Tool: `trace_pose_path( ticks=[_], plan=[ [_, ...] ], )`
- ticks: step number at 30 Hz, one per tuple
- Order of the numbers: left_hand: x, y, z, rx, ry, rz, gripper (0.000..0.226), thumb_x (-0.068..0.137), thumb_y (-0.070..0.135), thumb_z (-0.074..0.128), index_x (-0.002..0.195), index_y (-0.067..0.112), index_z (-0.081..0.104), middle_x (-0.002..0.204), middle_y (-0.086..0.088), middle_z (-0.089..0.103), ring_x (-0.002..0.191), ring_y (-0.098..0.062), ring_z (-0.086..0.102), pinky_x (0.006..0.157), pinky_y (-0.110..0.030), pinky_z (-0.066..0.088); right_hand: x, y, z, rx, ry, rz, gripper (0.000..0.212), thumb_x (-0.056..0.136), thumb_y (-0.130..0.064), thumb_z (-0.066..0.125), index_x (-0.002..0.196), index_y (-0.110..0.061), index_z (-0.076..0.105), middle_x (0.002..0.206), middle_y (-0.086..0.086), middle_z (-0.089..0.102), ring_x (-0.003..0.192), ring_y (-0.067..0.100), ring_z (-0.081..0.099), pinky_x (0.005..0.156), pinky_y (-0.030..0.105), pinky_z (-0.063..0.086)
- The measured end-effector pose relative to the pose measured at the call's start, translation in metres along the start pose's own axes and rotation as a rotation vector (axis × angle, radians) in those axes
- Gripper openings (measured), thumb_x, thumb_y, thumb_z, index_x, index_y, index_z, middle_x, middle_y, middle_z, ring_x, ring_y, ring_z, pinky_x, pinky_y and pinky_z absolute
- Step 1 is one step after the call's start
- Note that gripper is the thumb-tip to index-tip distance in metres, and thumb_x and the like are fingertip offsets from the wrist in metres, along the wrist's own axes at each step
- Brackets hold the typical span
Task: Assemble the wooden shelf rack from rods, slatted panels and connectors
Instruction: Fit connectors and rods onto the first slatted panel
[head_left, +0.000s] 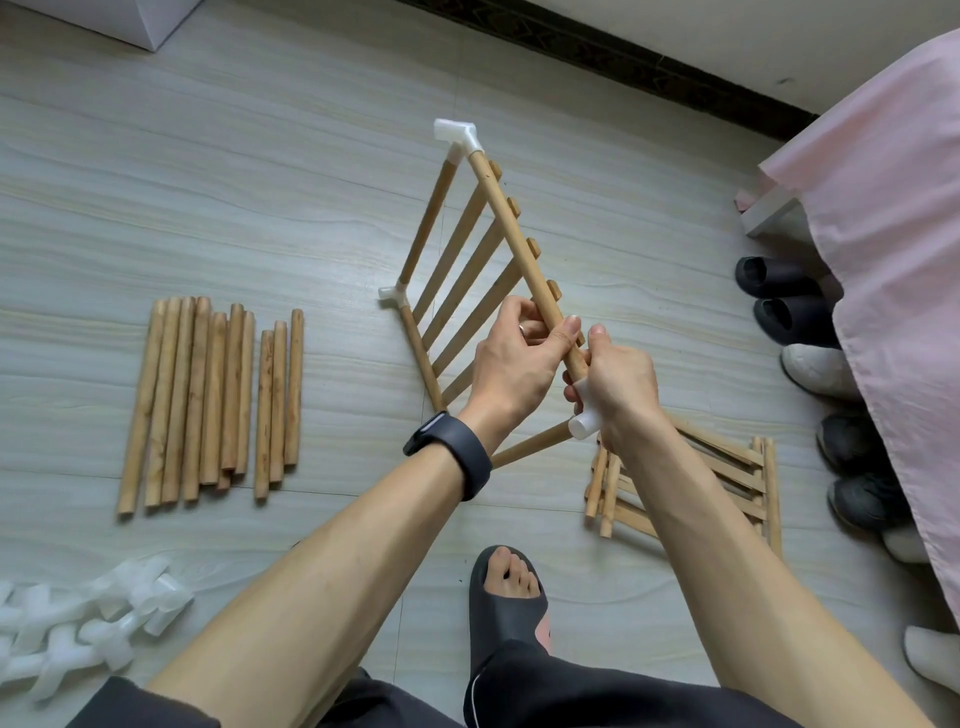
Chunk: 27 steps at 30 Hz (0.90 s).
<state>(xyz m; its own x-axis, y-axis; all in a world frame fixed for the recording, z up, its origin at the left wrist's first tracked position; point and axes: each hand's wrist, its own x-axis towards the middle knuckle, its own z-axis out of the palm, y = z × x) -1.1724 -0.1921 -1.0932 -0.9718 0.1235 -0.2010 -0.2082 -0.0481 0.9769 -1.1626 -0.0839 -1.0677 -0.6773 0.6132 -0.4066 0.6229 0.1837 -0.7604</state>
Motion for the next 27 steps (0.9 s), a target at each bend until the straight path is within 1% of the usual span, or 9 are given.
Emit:
trace_pose_path(
  ticks=[4, 8, 11, 14, 17, 21, 24, 25, 27],
  plan=[
    [0.004, -0.001, 0.012, 0.146, 0.002, -0.019, 0.027, 0.091, 0.05, 0.069, 0.092, 0.031, 0.049, 0.092, 0.011, 0.073, 0.092, -0.007, 0.07, 0.084, -0.034, 0.054, 0.007, 0.006, -0.005, 0.032, -0.014, 0.107, 0.043, 0.105, -0.043, 0.045, 0.076, -0.013, 0.058, 0.038, -0.004, 0.053, 0.035, 0.014, 0.056, 0.044, 0.027, 0.045],
    [0.012, -0.01, 0.026, 0.281, -0.179, -0.007, 0.025, 0.095, 0.051, 0.061, 0.109, 0.031, 0.056, 0.099, 0.015, 0.07, 0.097, -0.004, 0.066, 0.092, -0.035, 0.053, 0.019, 0.029, -0.02, 0.252, -0.009, 0.198, 0.032, 0.102, -0.036, 0.045, 0.081, -0.013, 0.052, 0.046, 0.0, 0.055, 0.033, 0.013, 0.05, 0.037, 0.023, 0.041],
    [0.005, -0.043, 0.008, 0.508, -0.311, 0.076, 0.053, 0.092, 0.066, 0.052, 0.134, 0.034, 0.05, 0.129, 0.008, 0.062, 0.117, -0.01, 0.056, 0.102, -0.039, 0.048, 0.041, 0.054, -0.038, 0.446, -0.119, 0.3, 0.026, 0.103, -0.039, 0.05, 0.091, -0.016, 0.053, 0.053, 0.0, 0.054, 0.034, 0.011, 0.045, 0.035, 0.021, 0.036],
    [-0.009, -0.099, -0.035, 0.985, -0.506, 0.07, 0.099, 0.074, 0.086, 0.053, 0.153, 0.033, 0.027, 0.154, 0.001, 0.041, 0.137, -0.02, 0.04, 0.11, -0.042, 0.037, 0.062, 0.086, -0.045, 0.581, -0.221, 0.412, 0.031, 0.105, -0.047, 0.049, 0.096, -0.018, 0.053, 0.063, 0.0, 0.052, 0.038, 0.008, 0.042, 0.034, 0.021, 0.035],
    [-0.011, -0.146, -0.064, 1.337, -0.594, 0.094, 0.121, 0.074, 0.074, 0.068, 0.159, 0.034, -0.007, 0.169, 0.0, 0.008, 0.154, -0.026, 0.011, 0.125, -0.051, 0.014, 0.075, 0.123, -0.034, 0.592, -0.254, 0.5, 0.027, 0.108, -0.041, 0.043, 0.102, -0.016, 0.049, 0.062, 0.003, 0.055, 0.038, 0.008, 0.042, 0.033, 0.02, 0.035],
    [0.002, -0.168, -0.086, 1.501, -0.522, 0.116, 0.109, 0.08, 0.041, 0.072, 0.159, 0.025, -0.002, 0.164, -0.007, 0.02, 0.155, -0.03, 0.008, 0.125, -0.053, 0.008, 0.078, 0.162, -0.005, 0.638, -0.3, 0.677, 0.022, 0.11, -0.037, 0.038, 0.11, -0.016, 0.042, 0.066, 0.006, 0.055, 0.039, 0.009, 0.044, 0.032, 0.019, 0.036],
    [0.01, -0.171, -0.104, 1.577, -0.533, 0.073, 0.095, 0.076, 0.034, 0.064, 0.156, 0.021, 0.014, 0.153, -0.009, 0.033, 0.146, -0.032, 0.025, 0.123, -0.053, 0.015, 0.076, 0.171, 0.016, 0.436, -0.27, 0.658, 0.042, 0.11, -0.045, 0.034, 0.109, -0.007, 0.053, 0.082, 0.011, 0.063, 0.064, 0.022, 0.065, 0.053, 0.03, 0.056],
    [0.011, -0.172, -0.109, 1.602, -0.537, 0.087, 0.092, 0.073, 0.034, 0.062, 0.153, 0.02, 0.019, 0.147, -0.009, 0.039, 0.139, -0.031, 0.032, 0.121, -0.053, 0.018, 0.075, 0.172, 0.021, 0.234, -0.235, 0.56, 0.047, 0.109, -0.048, 0.032, 0.111, -0.007, 0.056, 0.091, 0.011, 0.065, 0.083, 0.028, 0.069, 0.071, 0.037, 0.059],
    [0.013, -0.172, -0.114, 1.634, -0.54, 0.129, 0.087, 0.069, 0.036, 0.058, 0.149, 0.019, 0.028, 0.138, -0.009, 0.046, 0.127, -0.031, 0.04, 0.117, -0.05, 0.023, 0.071, 0.175, 0.024, -0.225, -0.083, 0.179, 0.052, 0.106, -0.057, 0.032, 0.119, -0.013, 0.058, 0.11, 0.006, 0.063, 0.113, 0.031, 0.061, 0.095, 0.041, 0.047]
  ],
)
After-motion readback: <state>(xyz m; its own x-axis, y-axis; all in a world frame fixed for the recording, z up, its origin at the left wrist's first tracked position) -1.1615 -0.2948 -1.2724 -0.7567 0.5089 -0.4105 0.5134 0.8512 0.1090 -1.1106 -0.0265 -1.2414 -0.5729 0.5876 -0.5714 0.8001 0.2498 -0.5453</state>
